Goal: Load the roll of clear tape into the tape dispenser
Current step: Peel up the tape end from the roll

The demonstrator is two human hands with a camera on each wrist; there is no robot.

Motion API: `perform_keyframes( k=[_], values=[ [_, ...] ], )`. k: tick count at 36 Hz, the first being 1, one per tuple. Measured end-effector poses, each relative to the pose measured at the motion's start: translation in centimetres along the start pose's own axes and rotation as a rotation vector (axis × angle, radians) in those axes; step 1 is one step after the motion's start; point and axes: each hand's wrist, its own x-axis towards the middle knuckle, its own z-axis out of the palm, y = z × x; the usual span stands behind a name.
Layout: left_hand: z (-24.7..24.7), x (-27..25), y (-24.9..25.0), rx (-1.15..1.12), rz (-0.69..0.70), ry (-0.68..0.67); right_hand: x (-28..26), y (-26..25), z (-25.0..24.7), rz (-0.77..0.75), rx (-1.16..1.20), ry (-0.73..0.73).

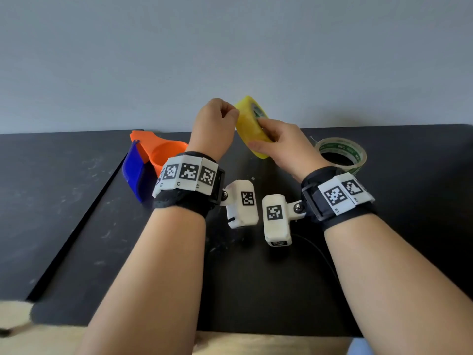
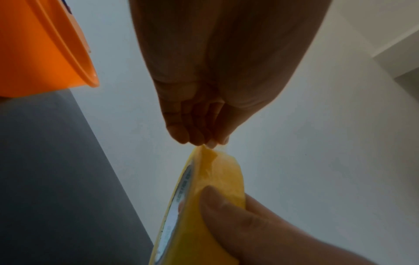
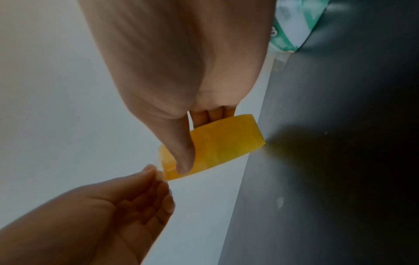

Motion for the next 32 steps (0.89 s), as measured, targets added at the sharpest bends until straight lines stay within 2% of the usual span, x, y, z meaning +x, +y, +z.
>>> perform_keyframes(
  k=[14, 20, 24, 27, 32],
  values=[
    [-2.2, -3.7, 0.8, -0.077, -0.125, -0.115, -4.1, -2.1, 0.5, -0.023, -0.218, -0.05],
    [-3.3, -5.6, 0.7, -0.099, -0.121, -0.09, -6.3, -3.6, 0.7, -0.007, -0.265, -0.068],
    [-4.7, -6.1, 1.2, -0.11, -0.135, -0.02, -8.3, -4.0, 1.1, 0.002, -0.304, -0.105],
    [-5.8, -6.5, 1.7, -0.164, -0.137, -0.004, -9.2, -4.4, 1.1, 0.008, -0.288, -0.068],
    [-5.8, -8.1, 1.3, -0.071, -0.128, -0.065, -9.9, -5.1, 1.0, 0.024, -0.27, -0.046]
  ],
)
